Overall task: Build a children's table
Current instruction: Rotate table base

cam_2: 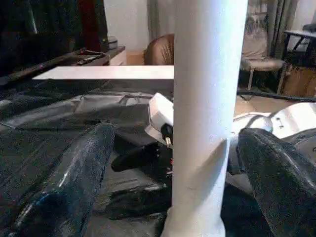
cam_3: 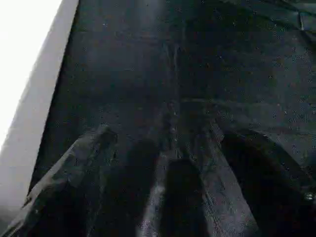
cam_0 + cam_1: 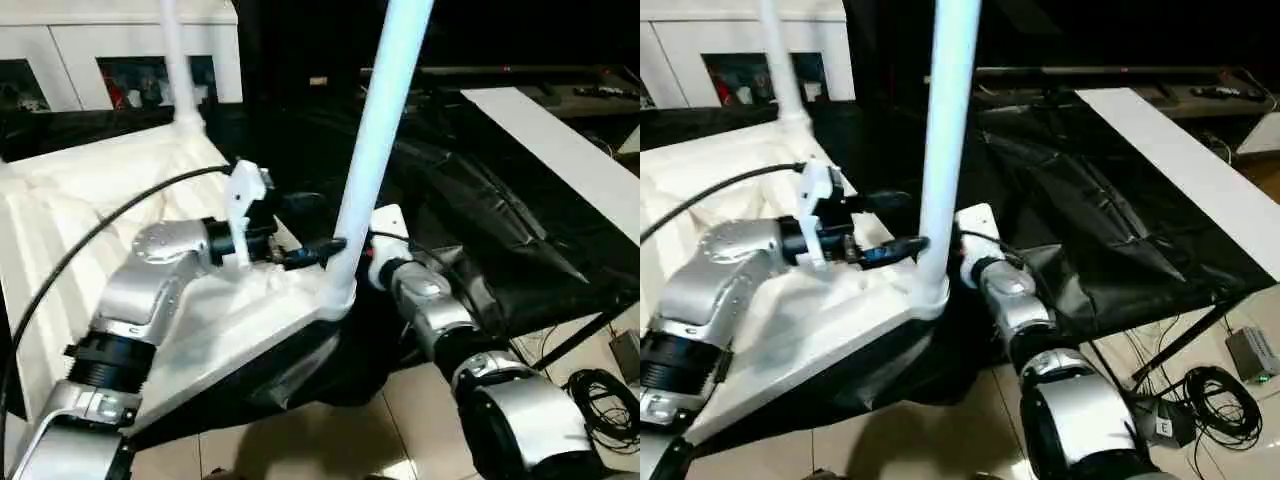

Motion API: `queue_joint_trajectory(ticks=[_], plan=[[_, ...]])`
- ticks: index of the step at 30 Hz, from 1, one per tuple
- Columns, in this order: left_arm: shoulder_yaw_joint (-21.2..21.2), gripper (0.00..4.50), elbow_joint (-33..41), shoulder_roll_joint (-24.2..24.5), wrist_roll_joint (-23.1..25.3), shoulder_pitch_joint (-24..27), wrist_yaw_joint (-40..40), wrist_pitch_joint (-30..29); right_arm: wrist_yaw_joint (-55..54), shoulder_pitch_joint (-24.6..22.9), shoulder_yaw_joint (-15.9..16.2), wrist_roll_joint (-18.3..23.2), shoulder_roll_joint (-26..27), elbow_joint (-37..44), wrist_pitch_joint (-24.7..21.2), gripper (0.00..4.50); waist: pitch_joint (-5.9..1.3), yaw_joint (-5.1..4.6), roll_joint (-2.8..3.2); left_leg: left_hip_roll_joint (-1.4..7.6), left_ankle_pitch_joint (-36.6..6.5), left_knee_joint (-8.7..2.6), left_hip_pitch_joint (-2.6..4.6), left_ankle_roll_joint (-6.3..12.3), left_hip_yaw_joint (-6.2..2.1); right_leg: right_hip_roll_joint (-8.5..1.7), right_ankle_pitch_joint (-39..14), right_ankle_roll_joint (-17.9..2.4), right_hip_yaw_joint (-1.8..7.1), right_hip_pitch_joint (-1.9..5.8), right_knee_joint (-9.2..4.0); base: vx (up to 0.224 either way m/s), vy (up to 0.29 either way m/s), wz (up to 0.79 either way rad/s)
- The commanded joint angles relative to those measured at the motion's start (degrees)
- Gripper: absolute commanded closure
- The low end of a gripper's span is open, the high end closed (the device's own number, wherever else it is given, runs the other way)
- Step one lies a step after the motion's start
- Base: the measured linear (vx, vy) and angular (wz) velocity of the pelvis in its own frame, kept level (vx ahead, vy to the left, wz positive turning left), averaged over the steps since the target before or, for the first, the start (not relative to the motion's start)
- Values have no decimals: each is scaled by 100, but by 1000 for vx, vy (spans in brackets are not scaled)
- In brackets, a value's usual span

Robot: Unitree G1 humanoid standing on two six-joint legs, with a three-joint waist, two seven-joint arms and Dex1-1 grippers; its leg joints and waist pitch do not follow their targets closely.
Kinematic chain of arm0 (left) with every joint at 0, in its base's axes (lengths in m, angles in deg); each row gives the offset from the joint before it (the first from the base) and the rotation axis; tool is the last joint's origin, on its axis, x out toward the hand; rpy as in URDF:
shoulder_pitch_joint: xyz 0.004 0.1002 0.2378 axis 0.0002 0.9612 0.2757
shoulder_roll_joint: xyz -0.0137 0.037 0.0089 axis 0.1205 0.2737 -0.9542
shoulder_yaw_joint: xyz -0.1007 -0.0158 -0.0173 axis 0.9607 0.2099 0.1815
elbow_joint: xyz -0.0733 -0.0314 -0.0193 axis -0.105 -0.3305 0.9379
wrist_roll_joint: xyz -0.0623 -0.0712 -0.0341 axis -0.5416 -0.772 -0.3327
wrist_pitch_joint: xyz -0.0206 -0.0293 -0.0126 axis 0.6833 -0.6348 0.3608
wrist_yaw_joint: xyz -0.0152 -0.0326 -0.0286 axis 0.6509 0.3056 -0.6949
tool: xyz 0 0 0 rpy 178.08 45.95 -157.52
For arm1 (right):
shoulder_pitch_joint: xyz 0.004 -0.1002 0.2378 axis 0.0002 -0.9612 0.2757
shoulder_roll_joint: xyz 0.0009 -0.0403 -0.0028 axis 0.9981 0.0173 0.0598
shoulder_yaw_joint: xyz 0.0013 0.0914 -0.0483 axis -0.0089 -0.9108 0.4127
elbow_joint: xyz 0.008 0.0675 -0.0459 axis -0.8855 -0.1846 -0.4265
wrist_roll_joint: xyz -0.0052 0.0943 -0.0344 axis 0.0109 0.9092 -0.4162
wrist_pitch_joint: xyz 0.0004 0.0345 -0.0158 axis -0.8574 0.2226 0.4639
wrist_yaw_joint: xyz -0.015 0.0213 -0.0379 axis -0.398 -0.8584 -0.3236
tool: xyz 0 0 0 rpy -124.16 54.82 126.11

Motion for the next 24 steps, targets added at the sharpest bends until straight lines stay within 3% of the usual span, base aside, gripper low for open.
queue_joint_trajectory(ticks=[1, 6, 9, 10, 12, 14, 15, 19, 22, 24], plan=[[-99, 6, -66, 23, 175, -154, 33, 98, -58, -87, -59, 74, -65, -25, 14, 63, -409, 19, 127, 113, -731, -324, 111, 46, -41, -349, 473, -1364, 247, 300, -345, 0, 0, 0], [-266, 6, -205, 113, 516, -174, 207, 93, -68, -196, -172, 174, -141, 119, 107, 63, -394, 17, 144, 133, -973, -341, 119, -48, -54, -365, 67, -1318, 244, 298, -375, 0, 0, 0], [-352, 6, 308, 281, 242, 63, -95, -507, 52, -282, -205, 178, -221, 306, 101, 63, -395, 26, 145, 139, -990, -340, 122, -89, -54, -366, 80, -1326, 247, 293, -355, 0, 0, 0], [-427, 6, 721, 399, 10, 250, -272, -977, 143, -343, -213, 194, -294, 441, 55, 63, -406, 26, 110, 138, -900, -332, 111, -66, -52, -366, 179, -1358, 246, 308, -329, 0, 0, 0], [-531, 6, 1165, 545, -201, 466, -429, -1431, 283, -436, -220, 226, -402, 642, -50, 63, -395, 27, 93, 143, -819, -330, 112, -21, -39, -346, 277, -1376, 243, 295, -326, 0, 0, 0], [-622, 6, 1412, 683, -273, 613, -474, -1772, 438, -540, -188, 222, -530, 843, -180, 63, -370, 30, 86, 119, -915, -332, 108, 15, -27, -332, 27, -1328, 246, 276, -370, 0, 0, 0], [-893, 6, 1477, 1048, 177, 772, -569, -1766, 841, -761, -10, 110, -839, 1218, -404, 63, -359, 32, 53, 119, -970, -343, 102, 2, -34, -328, -166, -1264, 245, 291, -393, 0, 0, 0], [-1227, 6, 1393, 1496, 982, 887, -606, -1457, 1464, -1053, 286, -52, -1246, 1686, -573, 63, -335, 27, 64, 124, -1163, -345, 93, -80, -56, -338, -856, -946, 263, 267, -476, 0, 0, 0], [-1375, 6, 1342, 1708, 1542, 851, -282, -1369, 2256, -1478, 616, -170, -1691, 2502, -669, 63, -341, 36, 116, 125, -1102, -350, 89, -83, -67, -322, -674, -992, 256, 274, -467, 0, 0, 0], [-1421, 6, 1268, 1720, 1735, 781, -40, -1287, 2533, -1640, 712, -134, -1824, 2856, -757, 63, -343, 35, 84, 125, -1123, -345, 83, -44, -65, -323, -591, -1043, 255, 278, -469, 0, 0, 0]])
